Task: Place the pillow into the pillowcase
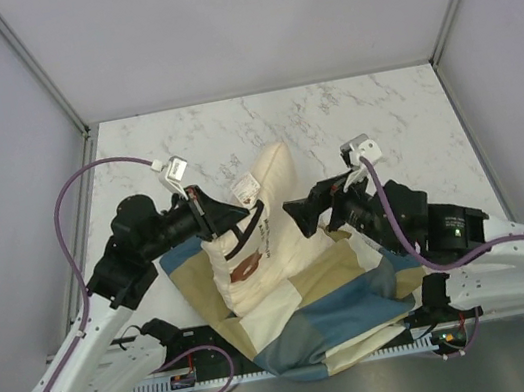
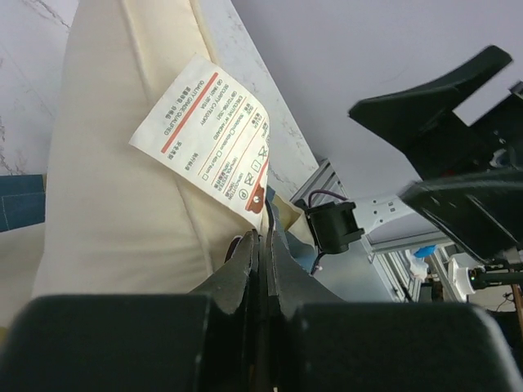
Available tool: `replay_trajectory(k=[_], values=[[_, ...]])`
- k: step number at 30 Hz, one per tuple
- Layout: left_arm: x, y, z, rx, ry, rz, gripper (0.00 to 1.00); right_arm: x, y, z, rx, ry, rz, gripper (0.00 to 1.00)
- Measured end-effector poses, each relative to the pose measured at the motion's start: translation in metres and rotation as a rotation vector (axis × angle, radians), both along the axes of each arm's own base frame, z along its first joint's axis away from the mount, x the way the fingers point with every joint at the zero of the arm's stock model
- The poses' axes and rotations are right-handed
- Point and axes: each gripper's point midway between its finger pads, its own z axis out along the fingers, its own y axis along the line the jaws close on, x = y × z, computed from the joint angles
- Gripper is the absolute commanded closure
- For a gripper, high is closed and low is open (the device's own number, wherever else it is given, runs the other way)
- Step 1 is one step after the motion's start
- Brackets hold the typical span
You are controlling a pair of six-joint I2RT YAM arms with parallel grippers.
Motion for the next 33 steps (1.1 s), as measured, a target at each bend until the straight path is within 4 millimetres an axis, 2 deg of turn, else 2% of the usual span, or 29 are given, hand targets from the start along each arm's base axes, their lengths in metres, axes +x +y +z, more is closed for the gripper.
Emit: replay_trajectory(k=[2,4,8,12,15,21,25,26,27,28,29,30,31,33], values=[[-0.001,0.0,-0.001,0.005,-0.013,-0.005,0.98,0.016,-0.006,-0.014,-0.042,0.061,-0.073,0.02],[-0.003,0.0,-0.002,0.013,-0.029,-0.013,0.98,0.036,-0.009,-0.019,-0.065,0.133,-0.157,0.02],[-0.008,-0.001,-0.004,0.028,-0.064,-0.029,0.98,0.061,0.003,-0.013,-0.033,0.25,-0.252,0.02],[-0.01,-0.003,-0.011,0.056,-0.094,-0.039,0.98,0.062,0.022,-0.011,0.044,0.354,-0.265,0.02],[-0.01,-0.006,-0.016,0.086,-0.118,-0.041,0.96,0.062,0.038,-0.019,0.072,0.453,-0.277,0.02],[-0.005,-0.007,-0.021,0.141,-0.18,-0.022,0.95,0.058,0.054,-0.063,0.017,0.62,-0.344,0.02],[-0.006,-0.013,-0.025,0.168,-0.208,-0.046,0.91,0.059,0.06,-0.084,-0.006,0.669,-0.377,0.02],[-0.007,-0.015,-0.025,0.175,-0.215,-0.057,0.87,0.06,0.061,-0.088,-0.008,0.676,-0.384,0.09],[-0.009,-0.017,-0.025,0.181,-0.224,-0.071,0.8,0.061,0.062,-0.092,-0.012,0.68,-0.39,0.42],[-0.01,-0.019,-0.026,0.188,-0.232,-0.082,0.64,0.061,0.062,-0.097,-0.017,0.682,-0.394,0.62],[-0.011,-0.02,-0.027,0.197,-0.243,-0.092,0.26,0.061,0.061,-0.102,-0.016,0.689,-0.402,0.79],[-0.013,-0.02,-0.028,0.204,-0.251,-0.102,0.12,0.062,0.062,-0.106,-0.005,0.693,-0.404,1.0],[-0.015,-0.02,-0.025,0.208,-0.257,-0.108,0.0,0.063,0.063,-0.109,0.013,0.694,-0.407,1.0],[-0.017,-0.016,-0.02,0.227,-0.262,-0.102,0.0,0.065,0.061,-0.117,0.053,0.698,-0.42,1.0]])
